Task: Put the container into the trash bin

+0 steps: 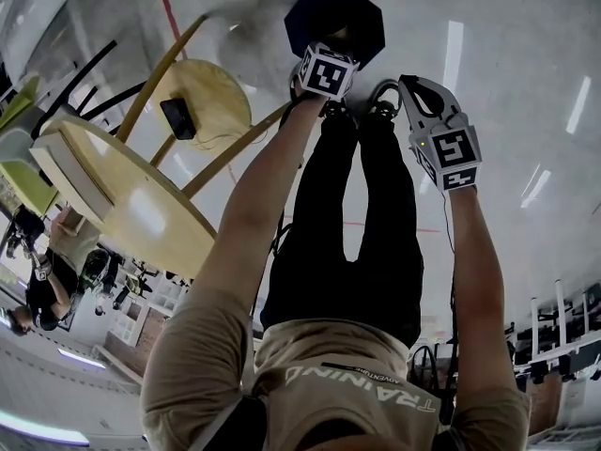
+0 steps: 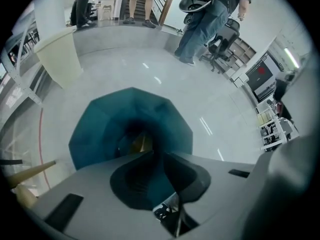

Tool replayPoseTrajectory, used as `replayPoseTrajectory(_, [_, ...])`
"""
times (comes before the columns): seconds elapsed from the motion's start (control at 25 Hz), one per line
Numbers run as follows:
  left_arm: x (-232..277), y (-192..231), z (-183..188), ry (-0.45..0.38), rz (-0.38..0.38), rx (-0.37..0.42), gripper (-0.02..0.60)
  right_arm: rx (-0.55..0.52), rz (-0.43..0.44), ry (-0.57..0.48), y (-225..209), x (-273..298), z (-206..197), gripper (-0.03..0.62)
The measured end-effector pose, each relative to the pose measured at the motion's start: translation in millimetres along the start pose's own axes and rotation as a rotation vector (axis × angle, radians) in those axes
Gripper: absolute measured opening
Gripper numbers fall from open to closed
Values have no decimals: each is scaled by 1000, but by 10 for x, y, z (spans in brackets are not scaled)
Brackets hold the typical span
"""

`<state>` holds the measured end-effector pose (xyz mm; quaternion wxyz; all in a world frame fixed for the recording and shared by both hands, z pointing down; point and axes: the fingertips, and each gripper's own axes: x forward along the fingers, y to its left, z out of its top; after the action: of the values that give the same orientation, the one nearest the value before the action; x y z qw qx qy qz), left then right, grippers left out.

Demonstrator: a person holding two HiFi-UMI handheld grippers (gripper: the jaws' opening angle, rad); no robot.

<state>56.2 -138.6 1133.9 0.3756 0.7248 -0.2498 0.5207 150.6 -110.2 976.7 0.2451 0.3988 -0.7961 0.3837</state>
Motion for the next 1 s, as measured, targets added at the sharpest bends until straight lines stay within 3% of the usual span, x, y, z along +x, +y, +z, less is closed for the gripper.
replayPoseTrajectory(0.4, [-621, -135, 60, -73, -19, -48, 66, -38, -11, -44, 348, -265, 304, -2])
replayPoseTrajectory(0.64, [-1545, -551, 143, -138, -35, -53, 66, -74, -23, -51, 731, -794, 694, -2])
replayPoseTrajectory(1.0, [-3105, -980, 344, -261, -2, -53, 59, -140, -51, -100, 1320, -1602, 1341, -2])
